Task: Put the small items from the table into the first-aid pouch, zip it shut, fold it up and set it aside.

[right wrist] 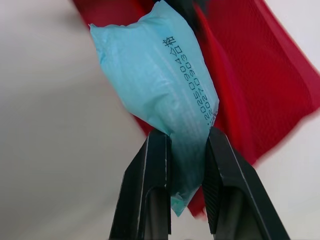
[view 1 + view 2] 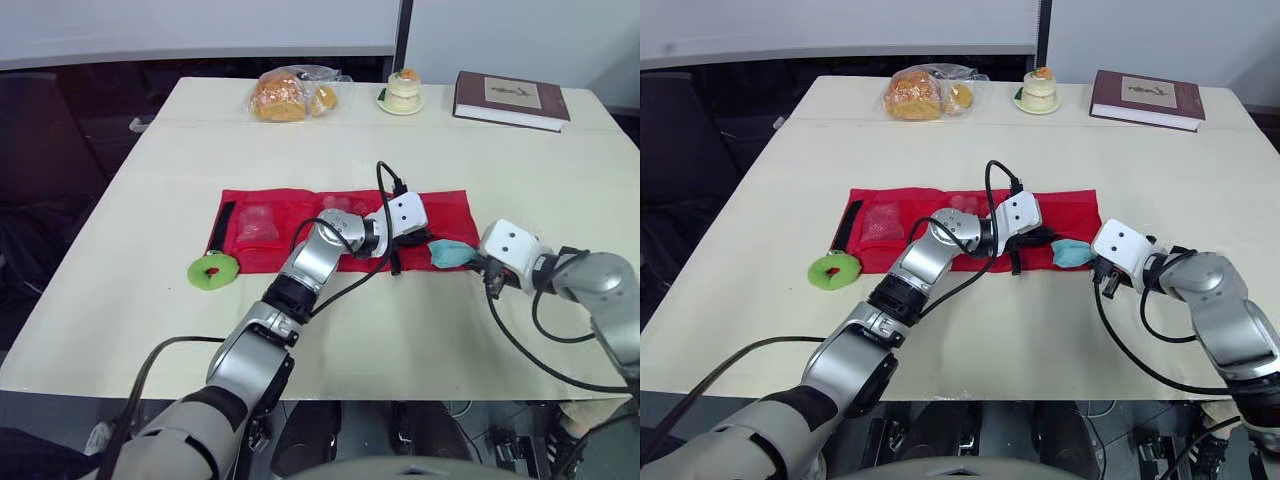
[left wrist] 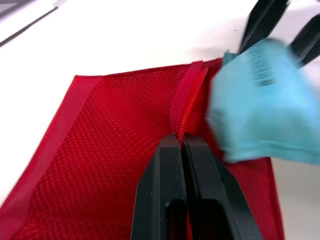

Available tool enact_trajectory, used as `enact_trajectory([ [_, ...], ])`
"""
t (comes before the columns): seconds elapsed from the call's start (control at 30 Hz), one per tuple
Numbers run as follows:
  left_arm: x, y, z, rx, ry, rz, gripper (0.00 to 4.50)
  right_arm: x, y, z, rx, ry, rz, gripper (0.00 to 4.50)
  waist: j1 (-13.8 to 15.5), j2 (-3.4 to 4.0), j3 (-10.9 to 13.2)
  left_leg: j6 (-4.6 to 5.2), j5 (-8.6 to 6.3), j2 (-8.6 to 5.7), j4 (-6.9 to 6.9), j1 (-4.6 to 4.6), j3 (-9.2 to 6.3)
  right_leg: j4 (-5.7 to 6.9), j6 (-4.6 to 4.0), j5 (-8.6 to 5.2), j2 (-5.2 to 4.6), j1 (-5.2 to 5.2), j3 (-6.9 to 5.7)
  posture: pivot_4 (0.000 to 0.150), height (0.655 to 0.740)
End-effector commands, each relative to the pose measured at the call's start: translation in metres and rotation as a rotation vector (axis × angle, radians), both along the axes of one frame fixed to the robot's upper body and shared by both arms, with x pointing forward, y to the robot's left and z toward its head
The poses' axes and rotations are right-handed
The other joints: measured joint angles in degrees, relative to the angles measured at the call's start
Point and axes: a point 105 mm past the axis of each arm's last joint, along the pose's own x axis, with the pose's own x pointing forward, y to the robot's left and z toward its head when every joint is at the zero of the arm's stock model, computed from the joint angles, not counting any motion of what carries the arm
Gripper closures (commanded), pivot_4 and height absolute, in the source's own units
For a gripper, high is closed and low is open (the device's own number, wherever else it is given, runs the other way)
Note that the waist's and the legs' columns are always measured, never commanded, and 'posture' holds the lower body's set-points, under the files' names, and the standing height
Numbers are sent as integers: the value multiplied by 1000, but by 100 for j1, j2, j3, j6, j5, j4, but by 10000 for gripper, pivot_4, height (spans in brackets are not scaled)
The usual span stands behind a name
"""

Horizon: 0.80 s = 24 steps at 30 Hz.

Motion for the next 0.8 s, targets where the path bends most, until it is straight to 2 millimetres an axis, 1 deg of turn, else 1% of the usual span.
enact_trajectory([
  [0.03,-9,-13,17,-50,-33,-47,45000,13,-1,12,-23,-88,-118,42220,-18,0,0,0,0,0,-1,0,0,2,0,0,1,-2,0,1500,7289],
  [0.1,-12,-15,17,-52,-28,-55,45000,15,0,10,-48,-97,-151,42220,-22,0,0,0,0,1,-2,0,-2,2,0,0,4,-2,-3,1500,7289],
  [0.17,-16,-19,17,-56,-20,-67,45000,17,6,7,-33,-93,-187,42220,-23,0,0,0,0,2,-2,0,-3,2,0,0,5,-3,-3,1500,7289],
  [0.23,-19,-22,15,-56,-16,-75,45000,21,14,8,-8,-101,-231,42220,-23,0,0,0,0,2,-2,0,-3,2,0,0,6,-2,-4,1500,7289],
  [0.3,-22,-25,14,-56,-9,-87,45000,23,22,10,71,-79,-295,42220,-28,0,0,0,0,3,-2,1,-2,4,0,0,6,-2,-3,1500,7289],
  [0.4,-24,-25,10,-52,-1,-89,45000,28,26,13,128,-66,-384,42220,-17,0,-1,0,0,4,-2,1,-4,4,0,0,7,-3,-4,1500,7289],
  [0.47,-25,-25,8,-50,3,-89,45000,29,36,16,222,-30,-430,42220,-23,1,-1,0,0,3,-2,-1,-5,3,0,0,6,-2,-5,1500,7289],
  [0.57,-25,-25,7,-48,3,-89,45000,29,47,20,319,5,-448,42220,-25,1,-1,1,0,3,-3,-2,-5,3,0,0,6,-3,-6,1500,7289],
  [0.63,-23,-25,7,-49,7,-82,45000,27,50,22,323,4,-438,42220,-25,2,-1,1,0,2,-3,-1,-5,4,0,0,6,-3,-5,1500,7289],
  [0.7,-21,-23,5,-47,9,-73,45000,24,50,22,310,8,-423,32143,-24,2,-1,1,-1,2,-3,-1,-6,4,0,0,6,-3,-6,1500,7289],
  [0.73,-20,-22,5,-46,10,-68,45000,23,49,21,309,10,-419,29816,-25,2,-1,1,-1,2,-3,-1,-6,4,0,0,6,-3,-6,1500,7289],
  [0.8,-16,-20,5,-43,9,-56,45000,18,49,21,308,16,-399,21022,-25,2,-1,2,-1,1,-4,-1,-6,4,0,0,6,-3,-6,1500,7289],
])
